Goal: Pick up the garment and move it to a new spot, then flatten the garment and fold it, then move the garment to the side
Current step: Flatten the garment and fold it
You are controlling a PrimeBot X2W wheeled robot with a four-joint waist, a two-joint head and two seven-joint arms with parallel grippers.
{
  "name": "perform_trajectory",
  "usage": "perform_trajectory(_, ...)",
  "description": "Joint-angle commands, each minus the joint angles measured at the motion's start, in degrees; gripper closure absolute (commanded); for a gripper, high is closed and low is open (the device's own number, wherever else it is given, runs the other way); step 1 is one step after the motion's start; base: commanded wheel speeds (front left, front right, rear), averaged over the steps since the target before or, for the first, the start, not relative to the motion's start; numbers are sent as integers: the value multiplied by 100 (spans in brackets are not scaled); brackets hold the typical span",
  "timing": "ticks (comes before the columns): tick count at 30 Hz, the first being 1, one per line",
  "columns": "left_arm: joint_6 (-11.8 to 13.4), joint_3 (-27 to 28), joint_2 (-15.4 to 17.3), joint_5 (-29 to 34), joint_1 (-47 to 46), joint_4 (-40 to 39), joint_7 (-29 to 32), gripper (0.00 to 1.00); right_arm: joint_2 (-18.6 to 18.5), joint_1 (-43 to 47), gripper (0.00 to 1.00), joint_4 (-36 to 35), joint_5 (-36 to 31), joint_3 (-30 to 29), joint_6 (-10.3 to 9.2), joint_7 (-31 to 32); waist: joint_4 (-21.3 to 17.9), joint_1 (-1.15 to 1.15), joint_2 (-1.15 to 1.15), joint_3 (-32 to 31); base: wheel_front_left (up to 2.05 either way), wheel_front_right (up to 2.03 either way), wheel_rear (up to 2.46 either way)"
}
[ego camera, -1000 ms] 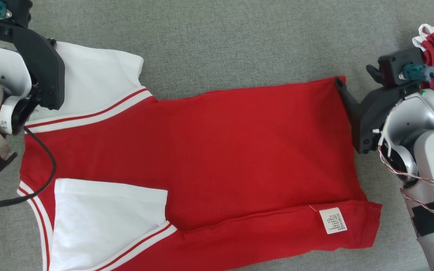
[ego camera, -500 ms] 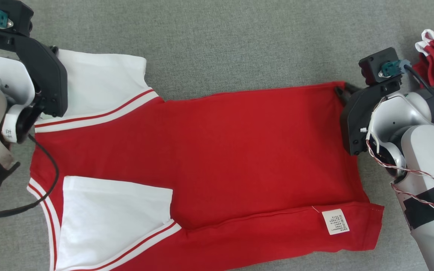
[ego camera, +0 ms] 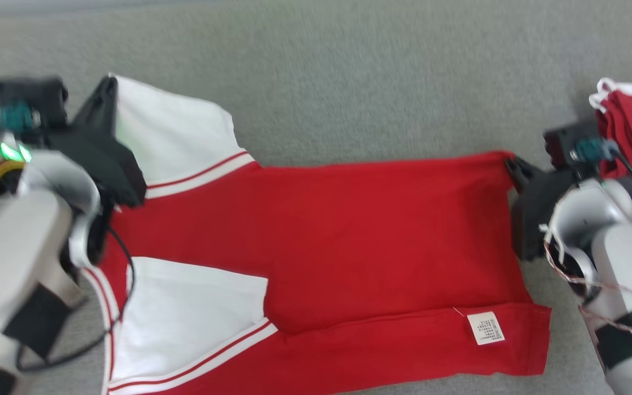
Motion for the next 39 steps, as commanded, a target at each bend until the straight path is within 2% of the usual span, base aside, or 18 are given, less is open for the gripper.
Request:
perform_trajectory(1, 23, 17, -46, -41, 171, -41, -79, 100, -12, 123, 100, -27, 13, -41, 5, -38, 240, 1, 0, -389, 0, 0, 0)
perform_trajectory(8, 32, 7, -153, -253, 1210, -733, -646, 100, -76, 1007, 100, -421, 82, -471, 5, -22, 578, 1, 0, -926, 0, 0, 0)
perform_trajectory(16, 337, -72, -152, -510, 2481, -1615, -826, 100, -245, 2036, 100, -969, 113, -772, 5, 296, 842, 1, 0, -1363, 0, 0, 0)
perform_trajectory(22, 614, 85, -83, -804, 3386, -2208, -1074, 100, -252, 2307, 100, -1208, 132, -885, 5, 138, 949, 1, 0, -1558, 0, 0, 0)
perform_trajectory(26, 671, 171, 1, -885, 3617, -2415, -1146, 100, -156, 2251, 100, -1163, 33, -944, 5, -58, 1023, 1, 0, -1630, 0, 0, 0)
perform_trajectory(30, 707, 151, -6, -940, 3685, -2523, -1088, 100, -130, 2274, 100, -1090, 27, -856, 5, 2, 1060, 1, 0, -1702, 0, 0, 0)
perform_trajectory(39, 817, 110, -8, -1135, 4110, -2709, -1013, 100, -404, 2555, 100, -1200, 193, -708, 5, 310, 1042, 1, 0, -1729, 0, 0, 0)
